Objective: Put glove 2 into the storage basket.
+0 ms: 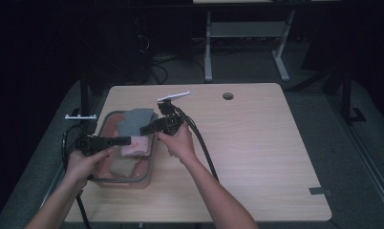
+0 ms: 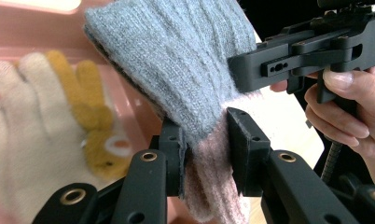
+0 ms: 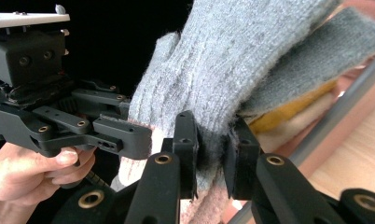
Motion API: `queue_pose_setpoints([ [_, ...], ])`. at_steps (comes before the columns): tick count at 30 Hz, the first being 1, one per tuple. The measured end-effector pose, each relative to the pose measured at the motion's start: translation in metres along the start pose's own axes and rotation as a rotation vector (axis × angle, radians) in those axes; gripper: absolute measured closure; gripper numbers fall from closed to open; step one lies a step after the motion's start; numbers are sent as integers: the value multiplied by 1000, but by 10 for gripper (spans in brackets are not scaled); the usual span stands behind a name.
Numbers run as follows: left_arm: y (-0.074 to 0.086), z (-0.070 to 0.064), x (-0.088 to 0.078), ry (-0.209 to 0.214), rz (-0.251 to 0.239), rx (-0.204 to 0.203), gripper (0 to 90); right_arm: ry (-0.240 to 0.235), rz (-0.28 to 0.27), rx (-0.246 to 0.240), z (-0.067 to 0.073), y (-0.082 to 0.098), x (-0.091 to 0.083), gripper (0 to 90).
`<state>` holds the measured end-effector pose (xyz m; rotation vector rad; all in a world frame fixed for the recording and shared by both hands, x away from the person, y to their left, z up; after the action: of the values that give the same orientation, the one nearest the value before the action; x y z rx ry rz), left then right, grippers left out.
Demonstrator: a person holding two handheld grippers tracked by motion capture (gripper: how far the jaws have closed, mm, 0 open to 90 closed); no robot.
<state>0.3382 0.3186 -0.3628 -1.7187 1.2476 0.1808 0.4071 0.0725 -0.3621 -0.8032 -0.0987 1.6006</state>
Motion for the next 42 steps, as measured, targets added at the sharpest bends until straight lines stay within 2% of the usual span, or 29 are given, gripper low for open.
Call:
queue_pose_setpoints([
  [12,6,12,-4,-27,11,-9,690,-2,30,12,-3,0,18,757],
  [19,11,17,-5,-51,23,-9,691,6,68,16,-7,1,29,749],
  [25,15,23,-7,-59,24,-15,691,10,76,14,-7,1,33,734],
  [32,19,29,-5,-76,18,-38,692,41,84,12,-9,2,35,722],
  [35,20,34,-3,-120,48,-30,692,66,80,4,-9,1,31,727],
  [38,22,38,1,-160,88,-29,691,66,69,-1,-8,0,26,724],
  [41,23,39,4,-200,115,3,682,70,60,-12,-7,-1,20,724],
  [42,23,38,4,-204,117,2,682,70,60,-12,-7,-1,20,724],
])
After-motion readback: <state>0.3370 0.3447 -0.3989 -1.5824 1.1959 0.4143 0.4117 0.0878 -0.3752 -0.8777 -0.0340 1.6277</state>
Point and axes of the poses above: each handheld gripper's, and its own axes: x roughly forward along the jaws, y roughly out of its underside, z roughly to its left, the point moved 1 cm from there along x, roughly forward along the jaws, and after that the axes turned 7 degrees about -y, right-handed, at the moved point
